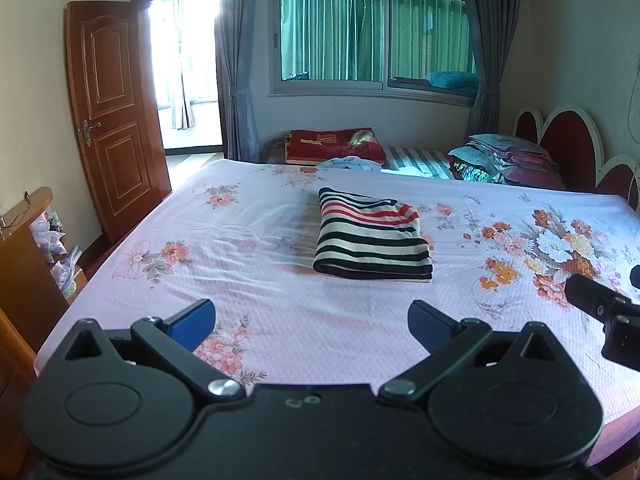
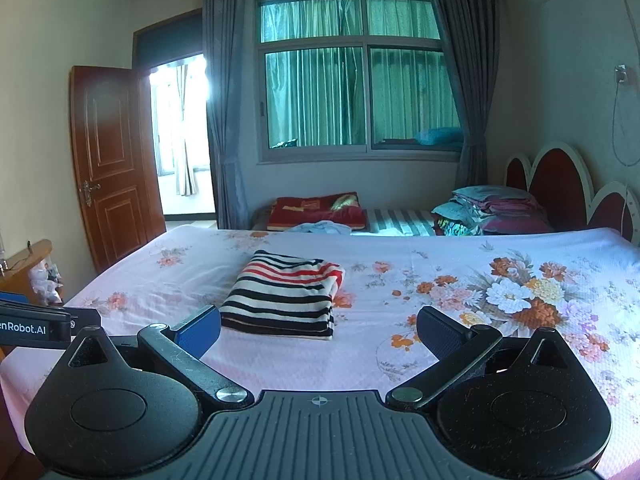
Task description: Fold small clothes
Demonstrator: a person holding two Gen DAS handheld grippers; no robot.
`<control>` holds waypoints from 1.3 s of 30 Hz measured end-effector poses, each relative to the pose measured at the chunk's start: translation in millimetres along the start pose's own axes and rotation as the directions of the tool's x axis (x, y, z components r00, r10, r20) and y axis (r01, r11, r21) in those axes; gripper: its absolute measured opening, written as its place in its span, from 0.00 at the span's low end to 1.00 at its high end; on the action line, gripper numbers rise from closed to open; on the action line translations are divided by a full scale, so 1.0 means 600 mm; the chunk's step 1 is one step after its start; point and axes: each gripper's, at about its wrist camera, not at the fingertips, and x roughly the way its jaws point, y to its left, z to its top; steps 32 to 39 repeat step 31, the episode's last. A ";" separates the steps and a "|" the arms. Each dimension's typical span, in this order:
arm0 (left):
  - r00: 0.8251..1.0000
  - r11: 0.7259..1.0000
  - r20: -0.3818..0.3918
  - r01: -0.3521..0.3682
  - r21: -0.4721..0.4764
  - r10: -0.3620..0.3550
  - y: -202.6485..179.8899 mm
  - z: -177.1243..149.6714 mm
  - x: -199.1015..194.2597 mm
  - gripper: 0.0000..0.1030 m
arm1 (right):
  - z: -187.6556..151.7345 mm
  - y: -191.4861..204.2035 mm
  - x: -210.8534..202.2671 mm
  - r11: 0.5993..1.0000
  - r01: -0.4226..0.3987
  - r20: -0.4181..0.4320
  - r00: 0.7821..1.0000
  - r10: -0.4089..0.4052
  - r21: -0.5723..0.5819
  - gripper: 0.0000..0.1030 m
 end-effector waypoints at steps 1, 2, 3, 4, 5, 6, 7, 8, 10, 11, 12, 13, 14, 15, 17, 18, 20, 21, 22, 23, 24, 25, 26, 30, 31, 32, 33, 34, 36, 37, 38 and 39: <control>1.000 1.000 -0.002 0.003 -0.001 -0.003 0.000 0.000 0.000 0.99 | 0.000 0.001 0.000 1.000 0.001 -0.001 1.000 -0.001 0.000 1.00; 1.000 1.000 -0.003 0.003 -0.001 -0.003 0.002 0.002 0.003 0.99 | 0.000 0.001 0.001 1.000 0.002 -0.001 1.000 -0.002 0.000 1.00; 1.000 1.000 -0.003 0.002 0.001 -0.002 0.002 0.002 0.003 0.99 | 0.000 0.001 0.001 1.000 0.000 0.000 1.000 0.000 0.000 1.00; 1.000 1.000 -0.003 0.003 0.001 -0.003 0.002 0.001 0.003 0.99 | 0.001 0.002 0.002 1.000 0.000 0.000 1.000 0.000 -0.001 1.00; 1.000 1.000 -0.003 0.003 0.000 -0.003 0.003 0.002 0.003 0.99 | 0.001 0.003 0.002 1.000 0.000 0.000 1.000 0.000 -0.001 1.00; 1.000 1.000 -0.004 0.003 -0.001 -0.003 0.002 0.002 0.003 0.99 | 0.001 0.003 0.002 1.000 -0.002 0.001 1.000 0.002 -0.001 1.00; 1.000 1.000 -0.004 0.003 -0.001 -0.003 0.002 0.002 0.003 0.99 | 0.000 0.004 0.002 1.000 -0.004 0.002 1.000 0.004 -0.002 1.00; 1.000 1.000 -0.002 0.001 0.001 -0.001 0.001 0.001 0.003 0.99 | 0.000 0.004 0.003 1.000 -0.005 0.001 1.000 0.005 -0.002 1.00; 1.000 1.000 -0.003 -0.001 0.002 0.001 0.005 0.002 0.008 0.99 | 0.000 0.006 0.006 1.000 -0.007 -0.001 1.000 0.007 -0.002 1.00; 1.000 1.000 -0.003 -0.001 0.001 0.001 0.007 0.002 0.008 0.99 | 0.000 0.007 0.008 1.000 -0.008 -0.003 1.000 0.008 -0.003 1.00; 1.000 1.000 -0.004 -0.001 0.001 0.001 0.006 0.003 0.008 0.99 | -0.001 0.006 0.009 1.000 -0.010 -0.003 1.000 0.010 -0.003 1.00; 1.000 1.000 -0.003 -0.001 0.003 0.001 0.005 0.002 0.008 0.99 | -0.001 0.006 0.010 1.000 -0.011 -0.003 1.000 0.011 -0.003 1.00; 1.000 1.000 -0.002 -0.002 0.003 0.002 0.005 0.002 0.007 0.99 | -0.001 0.006 0.011 1.000 -0.012 -0.004 1.000 0.012 -0.003 1.00; 1.000 1.000 -0.001 -0.003 0.003 0.003 0.005 0.003 0.008 0.99 | -0.001 0.007 0.012 1.000 -0.013 -0.005 1.000 0.013 -0.003 1.00; 1.000 1.000 -0.004 -0.001 0.003 0.001 0.008 0.003 0.011 0.99 | 0.000 0.007 0.015 1.000 -0.015 -0.007 1.000 0.015 -0.001 1.00; 1.000 1.000 -0.005 0.000 0.002 0.000 0.008 0.003 0.012 0.99 | 0.000 0.007 0.017 1.000 -0.017 -0.006 1.000 0.017 -0.001 1.00; 1.000 1.000 -0.005 -0.002 0.005 0.002 0.008 0.003 0.012 0.99 | 0.000 0.008 0.018 1.000 -0.017 -0.005 1.000 0.017 -0.004 1.00; 1.000 1.000 -0.006 -0.001 0.006 0.001 0.008 0.003 0.013 0.99 | 0.000 0.007 0.019 1.000 -0.018 -0.005 1.000 0.018 -0.004 1.00; 1.000 1.000 -0.010 0.003 0.005 -0.003 0.011 0.004 0.016 0.99 | 0.000 0.007 0.020 1.000 -0.019 -0.006 1.000 0.019 -0.003 1.00; 1.000 1.000 -0.013 0.010 0.007 -0.010 0.012 0.004 0.019 0.99 | 0.001 0.006 0.022 1.000 -0.019 -0.007 1.000 0.019 -0.002 1.00; 1.000 1.000 -0.016 0.018 0.009 -0.018 0.014 0.003 0.021 0.99 | 0.000 0.005 0.024 1.000 -0.019 -0.008 1.000 0.019 0.000 1.00; 1.000 1.000 -0.014 0.028 0.014 -0.027 0.014 0.003 0.024 0.98 | 0.000 0.005 0.026 1.000 -0.019 -0.009 1.000 0.019 0.001 1.00; 1.000 0.999 -0.002 0.032 0.022 -0.032 0.015 0.003 0.025 0.98 | 0.000 0.004 0.027 1.000 -0.018 -0.011 1.000 0.018 0.003 1.00; 0.999 0.998 0.040 -0.025 0.052 0.023 0.007 0.006 0.035 0.98 | -0.004 0.001 0.035 1.000 -0.009 -0.022 1.000 0.009 0.004 1.00; 0.999 0.998 0.037 -0.024 0.052 0.022 0.006 0.009 0.040 0.98 | -0.005 -0.001 0.037 1.000 -0.004 -0.026 1.000 0.004 0.007 1.00; 0.999 0.998 0.037 -0.024 0.052 0.022 0.006 0.009 0.040 0.98 | -0.005 -0.001 0.037 1.000 -0.004 -0.026 1.000 0.004 0.007 1.00; 0.999 0.998 0.037 -0.024 0.052 0.022 0.006 0.009 0.040 0.98 | -0.005 -0.001 0.037 1.000 -0.004 -0.026 1.000 0.004 0.007 1.00; 0.999 0.998 0.037 -0.024 0.052 0.022 0.006 0.009 0.040 0.98 | -0.005 -0.001 0.037 1.000 -0.004 -0.026 1.000 0.004 0.007 1.00; 0.999 0.998 0.037 -0.024 0.052 0.022 0.006 0.009 0.040 0.98 | -0.005 -0.001 0.037 1.000 -0.004 -0.026 1.000 0.004 0.007 1.00; 0.999 0.998 0.037 -0.024 0.052 0.022 0.006 0.009 0.040 0.98 | -0.005 -0.001 0.037 1.000 -0.004 -0.026 1.000 0.004 0.007 1.00; 0.999 0.998 0.037 -0.024 0.052 0.022 0.006 0.009 0.040 0.98 | -0.005 -0.001 0.037 1.000 -0.004 -0.026 1.000 0.004 0.007 1.00; 0.999 0.998 0.037 -0.024 0.052 0.022 0.006 0.009 0.040 0.98 | -0.005 -0.001 0.037 1.000 -0.004 -0.026 1.000 0.004 0.007 1.00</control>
